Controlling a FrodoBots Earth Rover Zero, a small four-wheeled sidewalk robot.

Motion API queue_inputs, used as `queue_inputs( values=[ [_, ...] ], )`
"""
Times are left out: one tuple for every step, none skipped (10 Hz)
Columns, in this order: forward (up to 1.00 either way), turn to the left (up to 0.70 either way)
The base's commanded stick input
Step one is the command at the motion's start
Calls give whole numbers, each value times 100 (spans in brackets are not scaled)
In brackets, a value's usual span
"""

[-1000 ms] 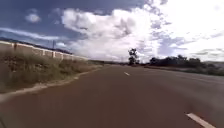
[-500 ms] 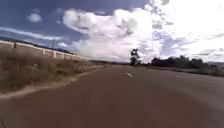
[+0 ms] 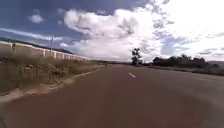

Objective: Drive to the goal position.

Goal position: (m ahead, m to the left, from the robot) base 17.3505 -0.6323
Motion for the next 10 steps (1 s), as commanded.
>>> queue_inputs(
  values=[
    [100,0],
    [100,0],
    [100,0],
    [100,0],
    [100,0],
    [100,0],
    [100,0],
    [100,0],
    [100,0],
    [100,0]
  ],
)
